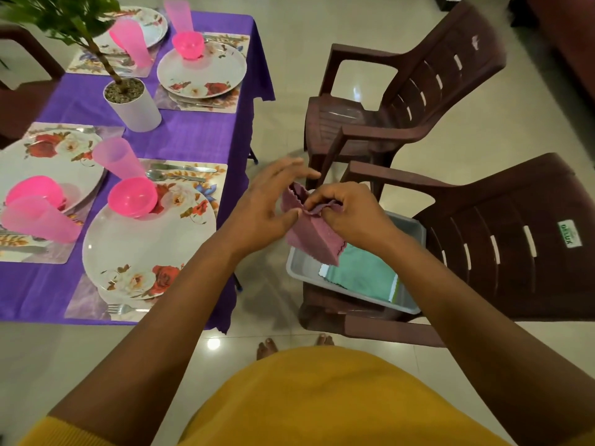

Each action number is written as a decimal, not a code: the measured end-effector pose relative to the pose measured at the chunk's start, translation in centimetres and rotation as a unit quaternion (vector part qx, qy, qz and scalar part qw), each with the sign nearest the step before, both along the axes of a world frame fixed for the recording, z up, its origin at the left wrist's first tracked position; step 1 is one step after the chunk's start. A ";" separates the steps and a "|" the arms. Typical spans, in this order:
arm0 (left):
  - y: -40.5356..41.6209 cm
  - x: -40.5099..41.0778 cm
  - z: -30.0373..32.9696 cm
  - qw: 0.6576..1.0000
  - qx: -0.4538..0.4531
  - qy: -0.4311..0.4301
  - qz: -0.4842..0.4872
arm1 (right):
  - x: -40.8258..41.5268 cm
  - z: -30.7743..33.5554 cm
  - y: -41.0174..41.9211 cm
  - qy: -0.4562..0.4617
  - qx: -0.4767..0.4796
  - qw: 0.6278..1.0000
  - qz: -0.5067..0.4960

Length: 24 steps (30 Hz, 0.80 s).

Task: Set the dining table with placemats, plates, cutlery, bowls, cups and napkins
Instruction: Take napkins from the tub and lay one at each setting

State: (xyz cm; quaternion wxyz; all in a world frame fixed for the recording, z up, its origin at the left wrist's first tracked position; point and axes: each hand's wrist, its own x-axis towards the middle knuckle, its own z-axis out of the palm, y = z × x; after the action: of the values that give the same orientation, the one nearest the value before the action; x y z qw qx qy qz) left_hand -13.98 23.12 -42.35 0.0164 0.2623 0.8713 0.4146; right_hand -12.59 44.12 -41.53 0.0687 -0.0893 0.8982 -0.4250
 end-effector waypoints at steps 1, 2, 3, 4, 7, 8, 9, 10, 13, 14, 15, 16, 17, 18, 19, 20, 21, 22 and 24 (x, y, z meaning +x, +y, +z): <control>-0.1 0.1 0.1 1.000 0.005 0.005 -0.004 | 0.0 -0.1 0.1 0.000 0.007 1.000 0.004; 0.0 0.2 0.1 1.000 0.011 0.006 -0.005 | 0.0 -0.1 0.3 0.000 0.009 1.000 0.006; 0.0 0.3 0.2 1.000 0.014 0.004 -0.004 | 0.0 -0.2 0.5 -0.004 0.009 1.000 0.007; -0.1 0.3 0.2 1.000 0.012 -0.003 0.001 | 0.0 -0.2 0.6 -0.008 0.006 1.000 0.009; -0.4 0.4 0.2 1.000 -0.012 -0.017 0.020 | 0.2 0.0 0.9 -0.005 -0.001 1.000 0.018; -0.6 0.4 0.2 0.999 -0.022 -0.014 0.028 | 0.2 0.1 1.0 -0.001 -0.005 1.000 0.022; -0.6 0.4 0.3 0.999 -0.029 -0.010 0.036 | 0.2 0.2 1.2 0.003 -0.009 1.000 0.028; -0.7 0.4 0.4 0.999 -0.032 -0.007 0.043 | 0.2 0.1 1.3 0.006 -0.009 0.999 0.035; -1.0 0.1 0.7 0.997 -0.045 -0.007 0.060 | 0.0 -0.1 1.5 0.001 0.003 0.999 0.050; -1.1 -0.1 0.7 0.996 -0.048 -0.013 0.067 | -0.1 -0.2 1.6 0.004 0.005 0.998 0.055; -1.2 -0.2 0.8 0.996 -0.049 -0.019 0.073 | -0.1 -0.2 1.7 0.011 0.007 0.998 0.060; -1.3 -0.3 0.9 0.996 -0.049 -0.021 0.076 | -0.1 -0.3 1.8 0.018 0.014 0.998 0.065; -1.2 -0.3 1.0 0.996 -0.049 -0.022 0.076 | -0.1 -0.3 2.0 0.027 0.029 0.997 0.073; -1.2 -0.3 1.1 0.996 -0.048 -0.022 0.075 | -0.1 -0.2 2.1 0.039 0.055 0.994 0.082; -1.1 -0.2 1.2 0.996 -0.047 -0.023 0.074 | 0.0 -0.2 2.2 0.053 0.084 0.991 0.093; -1.0 -0.2 1.3 0.996 -0.048 -0.023 0.072 | 0.1 -0.2 2.3 0.064 0.108 0.986 0.105; -1.0 -0.1 1.5 0.996 -0.047 -0.022 0.071 | 0.2 -0.3 2.3 0.071 0.124 0.983 0.117; -0.9 0.0 1.6 0.996 -0.046 -0.021 0.070 | 0.2 -0.4 2.3 0.074 0.135 0.980 0.128; -1.0 0.1 1.9 0.996 -0.043 -0.017 0.073 | 0.2 -0.7 2.3 0.074 0.147 0.975 0.148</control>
State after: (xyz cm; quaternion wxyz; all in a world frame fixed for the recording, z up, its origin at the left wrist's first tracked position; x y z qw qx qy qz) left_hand -13.92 22.10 -40.42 0.0117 0.1901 0.9045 0.3815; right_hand -12.43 46.41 -42.20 0.0763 -0.2418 0.9302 -0.2654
